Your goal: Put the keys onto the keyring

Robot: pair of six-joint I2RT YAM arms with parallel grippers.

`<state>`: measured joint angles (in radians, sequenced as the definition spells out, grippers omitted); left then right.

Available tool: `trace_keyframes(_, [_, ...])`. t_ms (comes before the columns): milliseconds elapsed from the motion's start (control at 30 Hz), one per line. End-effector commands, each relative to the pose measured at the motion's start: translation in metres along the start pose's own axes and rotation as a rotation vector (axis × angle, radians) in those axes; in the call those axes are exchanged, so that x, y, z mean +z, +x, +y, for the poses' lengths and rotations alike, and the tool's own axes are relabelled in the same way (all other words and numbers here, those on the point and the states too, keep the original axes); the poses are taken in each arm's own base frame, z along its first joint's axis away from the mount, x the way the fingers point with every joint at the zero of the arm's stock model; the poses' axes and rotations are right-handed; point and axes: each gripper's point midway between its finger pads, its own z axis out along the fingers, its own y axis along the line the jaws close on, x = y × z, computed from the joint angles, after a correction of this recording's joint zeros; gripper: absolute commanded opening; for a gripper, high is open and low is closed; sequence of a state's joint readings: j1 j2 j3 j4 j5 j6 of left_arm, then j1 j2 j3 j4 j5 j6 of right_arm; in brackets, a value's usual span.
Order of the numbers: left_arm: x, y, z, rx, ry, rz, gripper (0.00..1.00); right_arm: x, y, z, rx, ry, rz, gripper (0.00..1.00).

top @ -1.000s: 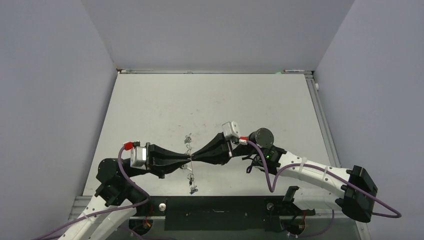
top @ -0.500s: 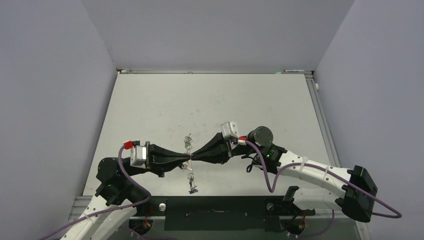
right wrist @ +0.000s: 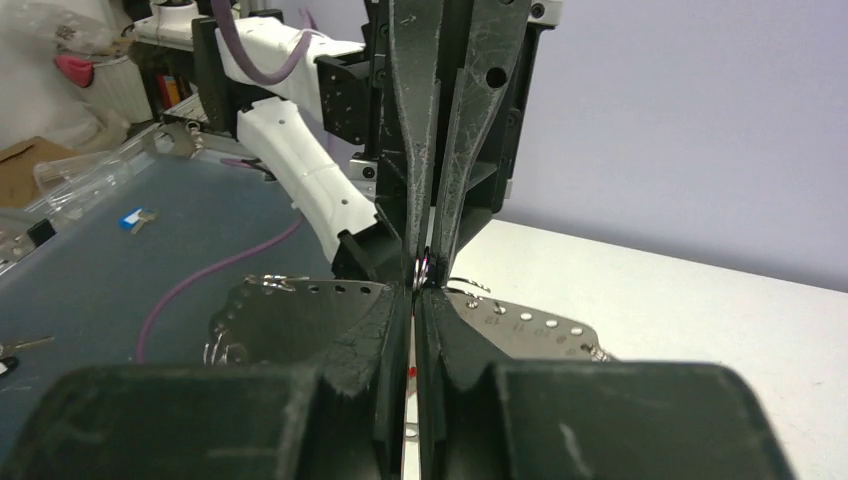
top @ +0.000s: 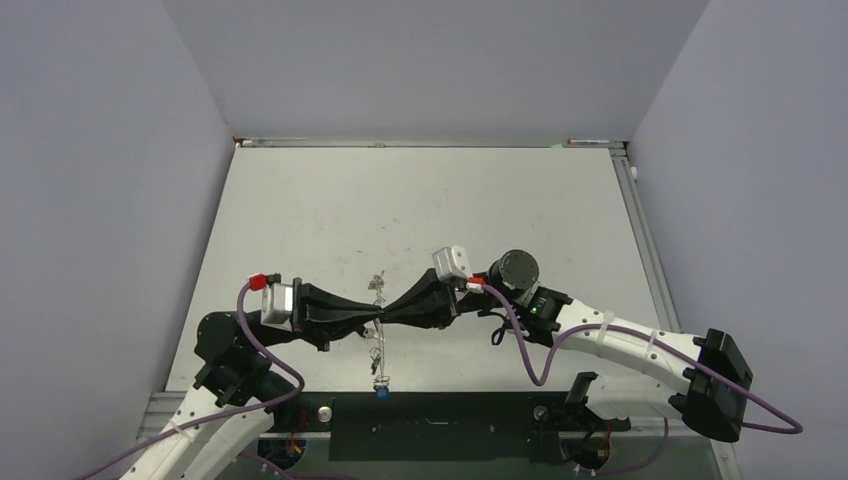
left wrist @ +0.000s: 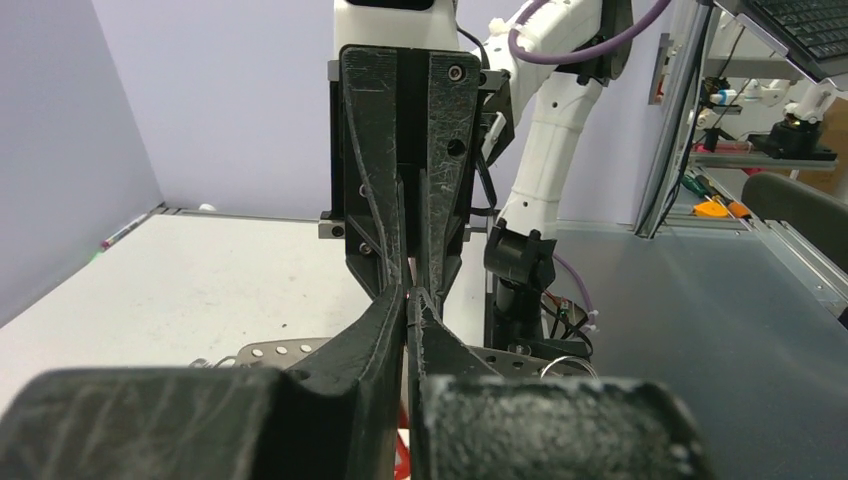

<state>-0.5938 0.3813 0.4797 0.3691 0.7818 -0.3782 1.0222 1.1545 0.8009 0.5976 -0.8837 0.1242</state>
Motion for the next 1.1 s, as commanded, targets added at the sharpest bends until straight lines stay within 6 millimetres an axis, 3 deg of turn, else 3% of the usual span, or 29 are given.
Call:
trace_keyframes(0, [0.004, 0.013, 0.009, -0.038, -0.012, 0.051, 0.00, 0.014, -0.030, 0.014, -0.082, -0.070, -0.076, 0.05])
trace_keyframes(200, [0.001, 0.016, 0.017, -0.012, -0.066, 0.091, 0.00, 0.012, -0.028, 0.013, -0.081, -0.053, -0.064, 0.10])
trace_keyframes(333, [0.000, 0.015, 0.018, 0.008, -0.070, 0.105, 0.00, 0.010, -0.026, 0.009, -0.094, -0.025, -0.033, 0.30])
trace_keyframes(433, [-0.001, 0.015, 0.017, 0.022, -0.068, 0.108, 0.00, 0.006, -0.020, 0.005, -0.107, 0.003, 0.019, 0.35])
trace_keyframes(633, [-0.001, 0.015, 0.014, 0.041, -0.043, 0.121, 0.00, -0.004, -0.014, -0.006, -0.139, 0.074, 0.117, 0.36])
trace_keyframes(1067, [-0.001, 0.019, 0.006, 0.043, 0.013, 0.149, 0.00, -0.015, -0.003, -0.021, -0.156, 0.142, 0.254, 0.25])
